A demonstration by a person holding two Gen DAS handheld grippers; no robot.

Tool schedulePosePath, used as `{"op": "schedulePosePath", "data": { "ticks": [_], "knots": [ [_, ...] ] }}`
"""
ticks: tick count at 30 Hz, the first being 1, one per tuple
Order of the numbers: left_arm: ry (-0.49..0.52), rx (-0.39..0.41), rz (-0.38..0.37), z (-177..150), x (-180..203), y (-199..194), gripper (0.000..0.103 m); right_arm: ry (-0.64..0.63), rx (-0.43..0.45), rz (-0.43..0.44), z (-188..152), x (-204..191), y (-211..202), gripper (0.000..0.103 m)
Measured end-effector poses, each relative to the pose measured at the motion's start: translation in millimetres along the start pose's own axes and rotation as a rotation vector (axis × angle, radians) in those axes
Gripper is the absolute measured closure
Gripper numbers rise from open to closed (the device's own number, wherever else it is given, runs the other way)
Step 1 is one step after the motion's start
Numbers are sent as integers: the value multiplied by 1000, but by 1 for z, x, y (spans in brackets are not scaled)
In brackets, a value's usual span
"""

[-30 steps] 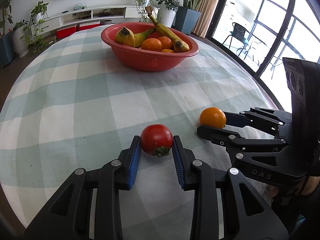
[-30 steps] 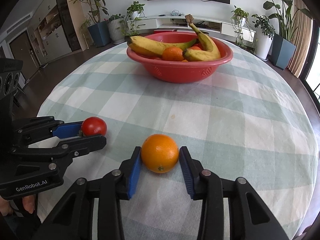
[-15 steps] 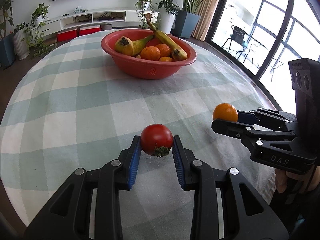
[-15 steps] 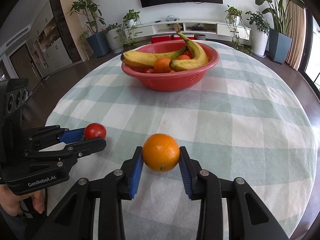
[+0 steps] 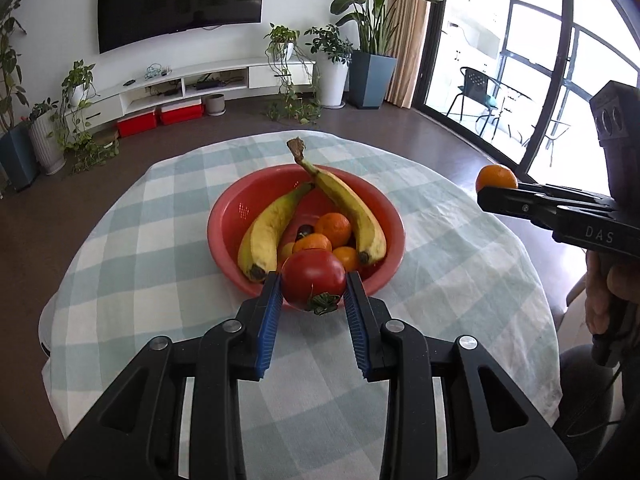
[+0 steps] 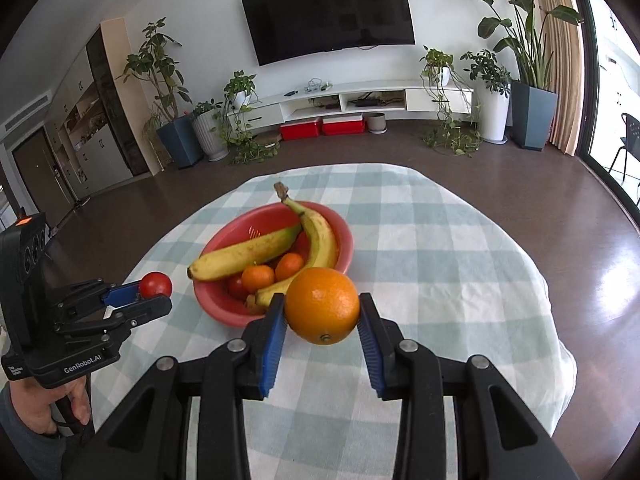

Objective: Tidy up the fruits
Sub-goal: 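Carry tomato in left tool and orange in right tool into the red bowl, release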

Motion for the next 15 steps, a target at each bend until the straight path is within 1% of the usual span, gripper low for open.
{"op": "schedulePosePath", "data": {
  "ticks": [3,5,9,13,15],
  "knots": [
    [9,-15,7,16,-2,20,74,-20,-8,18,19,-11,17,65],
    [18,-32,15,20,-2,34,74,-45,-30,22,26,-20,34,65],
    [30,-48,24,18,-1,56,74,-84,-84,33,29,-35,68,65],
    [18,-57,22,12,-7,73,74,-118,-133,35,24,-49,98,65],
    [20,-46,16,12,-7,78,74,-131,-150,25,22,-52,111,65]
  ]
}}
Point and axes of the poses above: each gripper's, at about its wrist camera, not at the fingertips, and y roughly the way its jaws point, x to its right, z to its top, the point moved 7 cm from there along y, roughly the way its jaws point, and after that the axes turned 14 degrees about y, right-handed, at the moved point
